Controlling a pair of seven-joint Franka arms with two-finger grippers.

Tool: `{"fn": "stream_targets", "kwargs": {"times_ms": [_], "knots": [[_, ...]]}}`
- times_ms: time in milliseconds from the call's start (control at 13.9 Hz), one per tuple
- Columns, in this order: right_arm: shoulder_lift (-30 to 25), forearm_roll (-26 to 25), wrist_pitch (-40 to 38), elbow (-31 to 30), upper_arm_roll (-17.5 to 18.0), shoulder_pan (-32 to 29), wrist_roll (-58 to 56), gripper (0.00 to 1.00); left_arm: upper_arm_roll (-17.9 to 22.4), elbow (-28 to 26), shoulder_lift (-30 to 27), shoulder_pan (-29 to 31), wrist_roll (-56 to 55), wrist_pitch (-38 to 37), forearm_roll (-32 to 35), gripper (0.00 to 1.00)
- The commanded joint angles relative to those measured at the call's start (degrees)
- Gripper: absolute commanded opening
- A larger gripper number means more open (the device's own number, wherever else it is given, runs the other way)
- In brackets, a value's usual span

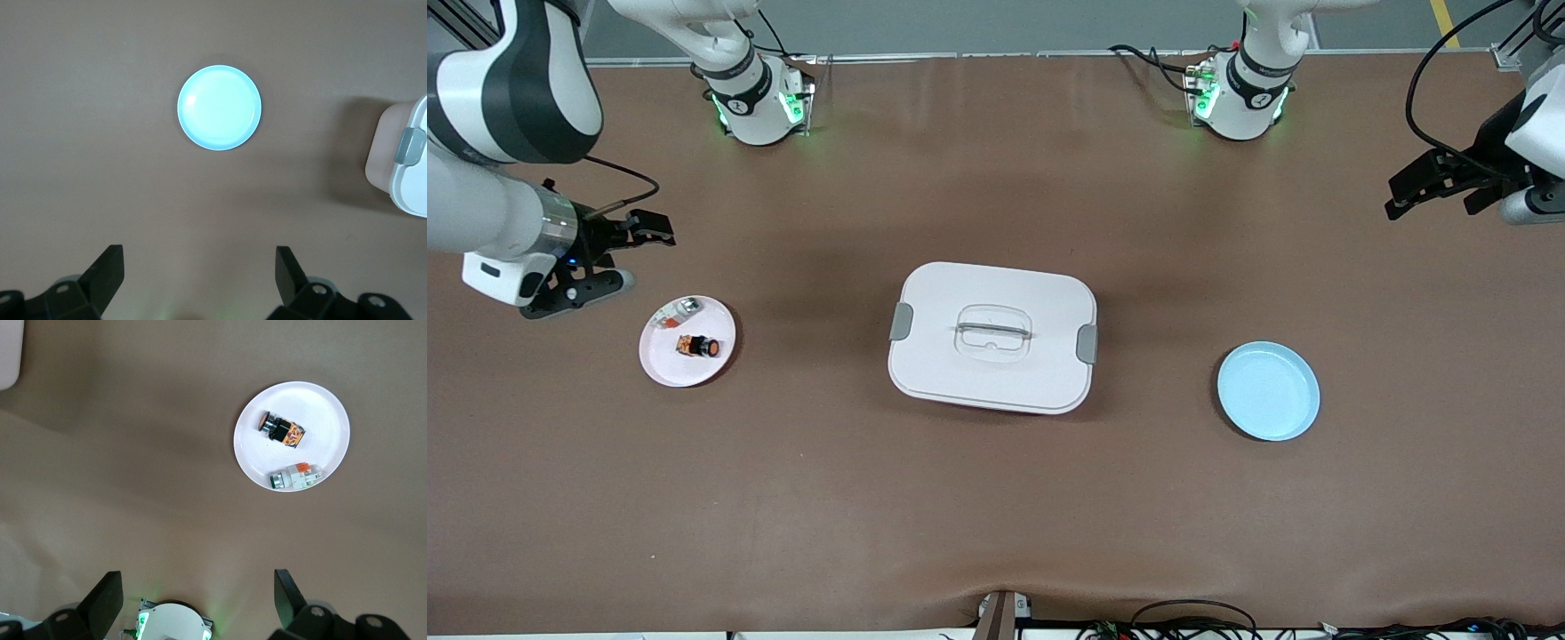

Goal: Transfer orange switch to right arm and place

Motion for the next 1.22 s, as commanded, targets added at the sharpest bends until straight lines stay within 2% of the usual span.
{"fn": "stream_targets", "kwargs": {"times_ms": [0,144,432,648,1152], "knots": [[0.8,-0.8,-1.6,4.3,-0.3,-0.7,1.4,1.00,-0.2,1.8,0.6,0.3,2.2,-1.7,1.1,1.00],[1.1,-0.7,-1.7,6.9,-0.3,-1.2,2.1,1.00,-0.2,1.8,0.7,0.3,2.3,-1.7,1.1,1.00],[1.7,-0.4,-6.5,12.3,-0.4,-1.4,11.4,1.00,-0.2,1.9,0.8,0.1,2.1,-1.7,1.2,1.00],[1.7,1.2,-6.5,13.9,-0.4,-3.8,11.4,1.00,-0.2,2.2,0.9,-0.1,2.1,-1.7,1.1,1.00],[1.7,1.8,-7.5,16.2,-0.4,-4.2,16.1,1.00,-0.1,2.9,1.5,0.4,2.1,-1.7,1.1,1.00]]}}
